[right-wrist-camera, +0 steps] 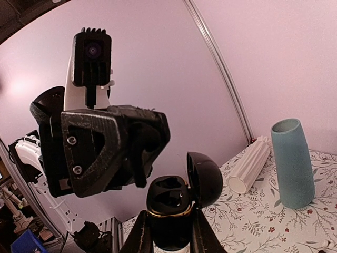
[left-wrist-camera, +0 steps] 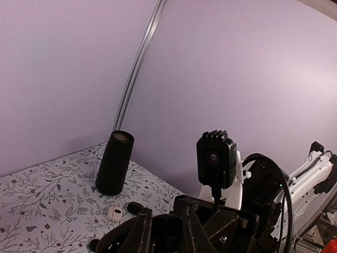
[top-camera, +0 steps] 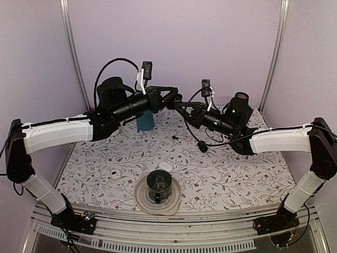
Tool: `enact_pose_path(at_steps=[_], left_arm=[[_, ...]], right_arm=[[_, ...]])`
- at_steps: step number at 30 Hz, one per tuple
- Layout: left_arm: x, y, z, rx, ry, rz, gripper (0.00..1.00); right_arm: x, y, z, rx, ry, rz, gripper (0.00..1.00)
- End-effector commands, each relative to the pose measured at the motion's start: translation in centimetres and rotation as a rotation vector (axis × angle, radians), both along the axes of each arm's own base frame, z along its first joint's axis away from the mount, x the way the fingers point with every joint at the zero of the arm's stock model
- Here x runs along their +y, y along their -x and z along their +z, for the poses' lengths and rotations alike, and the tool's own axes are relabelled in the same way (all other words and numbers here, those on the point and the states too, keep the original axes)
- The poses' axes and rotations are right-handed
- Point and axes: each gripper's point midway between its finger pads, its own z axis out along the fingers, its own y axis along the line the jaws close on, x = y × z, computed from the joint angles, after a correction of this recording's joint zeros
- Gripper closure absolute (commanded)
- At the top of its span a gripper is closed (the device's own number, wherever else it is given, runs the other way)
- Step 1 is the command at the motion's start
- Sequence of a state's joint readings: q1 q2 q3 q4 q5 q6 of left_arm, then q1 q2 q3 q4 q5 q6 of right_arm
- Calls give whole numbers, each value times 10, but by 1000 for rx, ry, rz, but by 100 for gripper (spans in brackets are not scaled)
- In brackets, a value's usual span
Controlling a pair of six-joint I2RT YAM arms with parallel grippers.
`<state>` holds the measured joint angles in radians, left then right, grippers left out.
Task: Insert the wireless bluetooth earbuds into the charging case
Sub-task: Insert the right earbud into the right side groove of the charging case.
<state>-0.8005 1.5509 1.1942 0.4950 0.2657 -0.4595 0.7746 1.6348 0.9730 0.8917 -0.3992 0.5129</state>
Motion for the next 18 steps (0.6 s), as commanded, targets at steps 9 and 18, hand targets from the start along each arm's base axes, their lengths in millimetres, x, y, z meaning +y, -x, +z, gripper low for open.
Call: enact_pose_path(at_steps=[9,18], left_arm=[[-7,2,-3,-71,-27,72,83],[-12,8,-10,-87,-52,43,83]], right_arm=[[-1,3,42,-96,-10,-77,97],[0,13,45,-160,47,-44,97]])
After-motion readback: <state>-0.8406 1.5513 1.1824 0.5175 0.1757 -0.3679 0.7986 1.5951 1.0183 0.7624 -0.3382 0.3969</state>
